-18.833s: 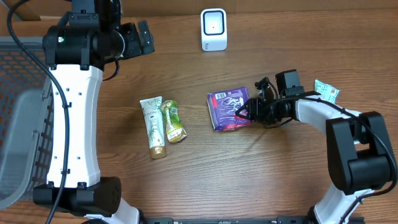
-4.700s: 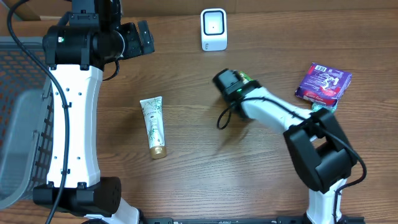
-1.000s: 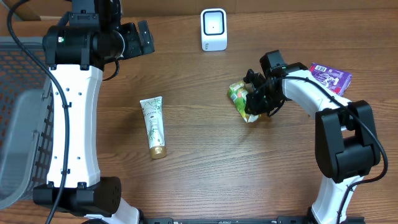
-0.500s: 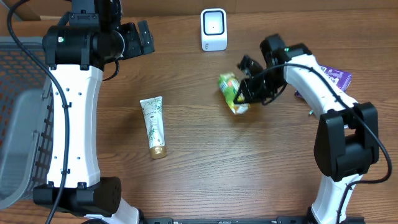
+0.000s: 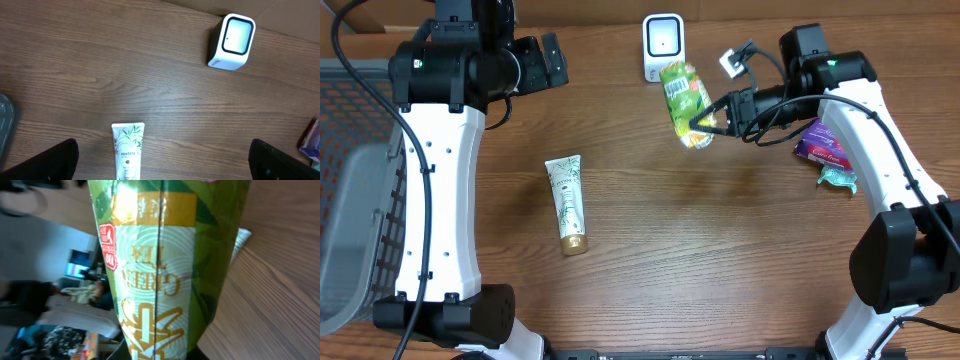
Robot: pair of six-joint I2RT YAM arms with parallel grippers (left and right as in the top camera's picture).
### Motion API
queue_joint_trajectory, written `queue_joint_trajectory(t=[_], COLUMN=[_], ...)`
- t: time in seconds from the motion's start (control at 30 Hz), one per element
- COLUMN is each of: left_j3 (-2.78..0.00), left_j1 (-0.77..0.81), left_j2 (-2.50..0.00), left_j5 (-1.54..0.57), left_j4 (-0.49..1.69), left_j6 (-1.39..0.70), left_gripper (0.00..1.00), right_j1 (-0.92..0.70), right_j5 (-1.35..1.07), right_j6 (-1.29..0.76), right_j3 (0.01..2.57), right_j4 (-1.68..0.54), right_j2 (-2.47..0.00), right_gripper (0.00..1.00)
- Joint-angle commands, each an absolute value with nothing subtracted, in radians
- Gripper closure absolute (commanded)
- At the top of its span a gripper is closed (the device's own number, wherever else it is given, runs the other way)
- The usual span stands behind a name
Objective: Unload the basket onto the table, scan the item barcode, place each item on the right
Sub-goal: 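Lift the green pouch up to the white scanner, then hold the green pouch in front of the white scanner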
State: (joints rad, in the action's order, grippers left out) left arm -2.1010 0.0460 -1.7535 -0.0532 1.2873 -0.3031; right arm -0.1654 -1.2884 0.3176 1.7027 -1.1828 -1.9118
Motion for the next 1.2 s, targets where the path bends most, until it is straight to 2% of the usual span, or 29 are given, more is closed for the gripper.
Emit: queue_joint_trajectory(t=[0.0, 0.2, 0.3, 0.37, 0.5, 0.7, 0.8, 0.9, 1.0, 1.17], left_j3=[-2.109, -2.109, -2.109, -2.109, -2.109, -2.109, -2.109, -2.109, -2.109, -2.109], left_j1=[0.053, 0.053, 0.053, 0.053, 0.053, 0.053, 0.053, 0.053, 0.053, 0.053], left_j2=[-1.754, -1.754, -1.754, -1.754, -1.754, -1.754, -1.754, -1.754, -1.754, -1.754], left_j5=[-0.06, -0.06, -0.06, -0.06, -0.06, -0.06, -0.06, -0.06, -0.06, -0.06], left_j4=[1.286, 1.286, 1.286, 1.286, 1.286, 1.286, 1.286, 1.286, 1.286, 1.286], left_j6=[-0.284, -0.284, -0.284, -0.284, -0.284, -0.284, -0.284, -0.284, -0.284, -0.284], left_gripper=[0.0, 0.01, 0.01, 0.0, 0.0, 0.0, 0.0, 0.0, 0.0, 0.0], right_j1=[-0.164, -0.164, -0.164, -0.164, -0.185, -0.294, -0.396, -0.469, -0.509, -0.522], right_j5=[-1.5, -1.505, -1.479, -1.379, -1.025, -0.287, 0.172, 0.445, 0.591, 0.676], right_j6=[0.348, 0.324, 0.226, 0.108, -0.057, -0.104, -0.015, 0.107, 0.227, 0.438], right_j3=[1.737, 1.737, 1.737, 1.753, 1.85, 2.02, 2.022, 2.022, 2.022, 2.022], right_j4=[-1.15, -1.103, -1.035, -0.982, -0.952, -0.974, -0.886, -0.76, -0.614, -0.437], right_j2=[-1.87, -1.87, -1.87, -1.87, -1.87, -1.87, -1.882, -1.935, -2.011, -2.156], right_gripper=[0.94, 0.96, 0.96, 0.96, 0.96, 0.96, 0.96, 0.96, 0.96, 0.96])
